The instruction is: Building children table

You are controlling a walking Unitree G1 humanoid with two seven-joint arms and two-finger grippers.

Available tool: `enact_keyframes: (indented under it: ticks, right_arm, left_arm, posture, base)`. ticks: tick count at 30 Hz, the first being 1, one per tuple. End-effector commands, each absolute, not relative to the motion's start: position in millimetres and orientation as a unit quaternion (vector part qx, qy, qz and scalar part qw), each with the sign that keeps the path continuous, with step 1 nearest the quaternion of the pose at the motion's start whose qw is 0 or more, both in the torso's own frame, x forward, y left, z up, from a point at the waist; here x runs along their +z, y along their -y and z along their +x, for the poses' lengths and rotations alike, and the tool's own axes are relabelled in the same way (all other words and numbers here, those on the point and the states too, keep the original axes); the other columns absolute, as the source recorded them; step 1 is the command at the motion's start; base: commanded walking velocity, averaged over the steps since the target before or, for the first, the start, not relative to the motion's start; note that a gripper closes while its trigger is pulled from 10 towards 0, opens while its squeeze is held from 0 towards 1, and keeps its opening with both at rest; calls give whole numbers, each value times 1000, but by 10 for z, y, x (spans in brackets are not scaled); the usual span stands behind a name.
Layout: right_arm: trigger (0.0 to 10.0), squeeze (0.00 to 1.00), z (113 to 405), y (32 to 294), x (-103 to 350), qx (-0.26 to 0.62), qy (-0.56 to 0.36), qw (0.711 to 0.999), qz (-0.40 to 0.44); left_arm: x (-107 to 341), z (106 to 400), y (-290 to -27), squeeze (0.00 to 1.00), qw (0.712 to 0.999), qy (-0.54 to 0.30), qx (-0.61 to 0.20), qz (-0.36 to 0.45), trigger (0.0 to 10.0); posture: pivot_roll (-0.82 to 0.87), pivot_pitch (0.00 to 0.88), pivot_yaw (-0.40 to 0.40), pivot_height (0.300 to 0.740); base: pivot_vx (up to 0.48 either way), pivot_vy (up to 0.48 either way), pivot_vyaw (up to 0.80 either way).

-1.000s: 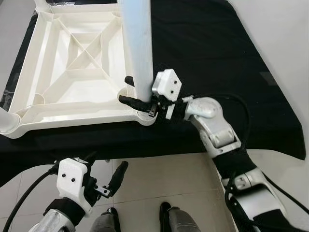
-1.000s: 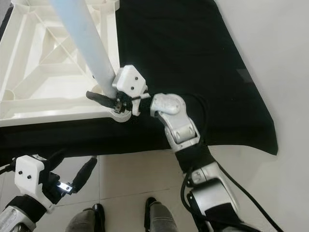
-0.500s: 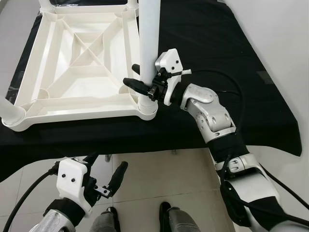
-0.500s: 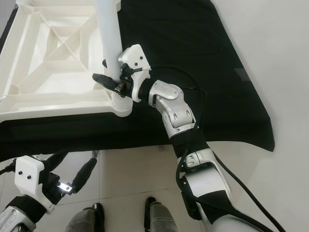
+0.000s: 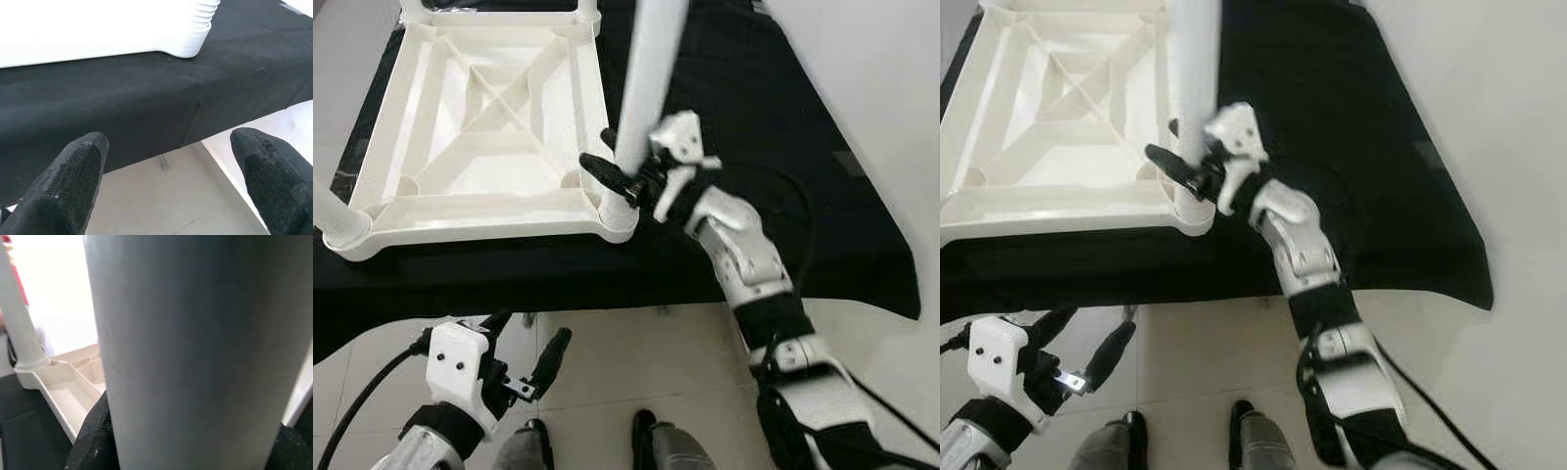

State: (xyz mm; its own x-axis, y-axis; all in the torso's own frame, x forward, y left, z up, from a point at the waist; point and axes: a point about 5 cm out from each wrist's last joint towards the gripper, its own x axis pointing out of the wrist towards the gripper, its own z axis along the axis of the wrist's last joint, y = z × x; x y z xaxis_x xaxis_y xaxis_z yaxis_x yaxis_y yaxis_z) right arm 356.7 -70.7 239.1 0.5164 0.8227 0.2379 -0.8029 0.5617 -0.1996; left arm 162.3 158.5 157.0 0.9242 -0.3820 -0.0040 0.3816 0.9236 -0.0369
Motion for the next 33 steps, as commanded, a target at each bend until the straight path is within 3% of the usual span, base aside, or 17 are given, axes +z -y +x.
enact_keyframes:
  ticks: [1,5,8,11,17,20,23,33]
  right_arm:
    - [10000,0,3502,810,1647,483,6,875,-18]
    - [10000,0,3491,852,1762,533,29,845,-36]
    - [10000,0,3491,852,1762,533,29,845,-36]
    - [10000,0,3499,890,1825,608,2,788,-95]
    - [10000,0,3561,931,1952,647,-9,751,-128]
    - [10000,0,3600,929,2069,666,-8,735,-126]
    - [10000,0,3602,906,2231,713,-12,691,-117]
    - [10000,0,3633,795,2449,762,-10,642,-87]
  left_arm:
    - [1564,1592,-1573,0,979,-13,-202,-20,10000]
    - [1566,1588,-1574,0,979,-13,-202,-19,10000]
    - [1566,1588,-1574,0,979,-13,-202,-19,10000]
    - [1570,1576,-1571,0,979,-14,-203,-19,10000]
    - [1579,1549,-1567,0,979,-15,-203,-20,10000]
    - [1588,1512,-1562,0,979,-17,-204,-20,10000]
    - [1604,1420,-1557,0,979,-24,-203,-21,10000]
    - [1634,1263,-1558,0,979,-38,-197,-28,10000]
  posture:
    - [102,370,-73,740]
    - [105,372,-72,740]
    - [105,372,-72,740]
    - [109,378,-74,740]
    - [113,387,-80,740]
    - [123,400,-85,740]
    - [146,421,-93,740]
    - [180,455,-102,740]
  base:
    - [0,0,0]
    - [0,0,0]
    - [0,0,0]
    - [0,0,0]
    - [0,0,0]
    - [0,0,0]
    - [0,0,0]
    - [0,0,0]
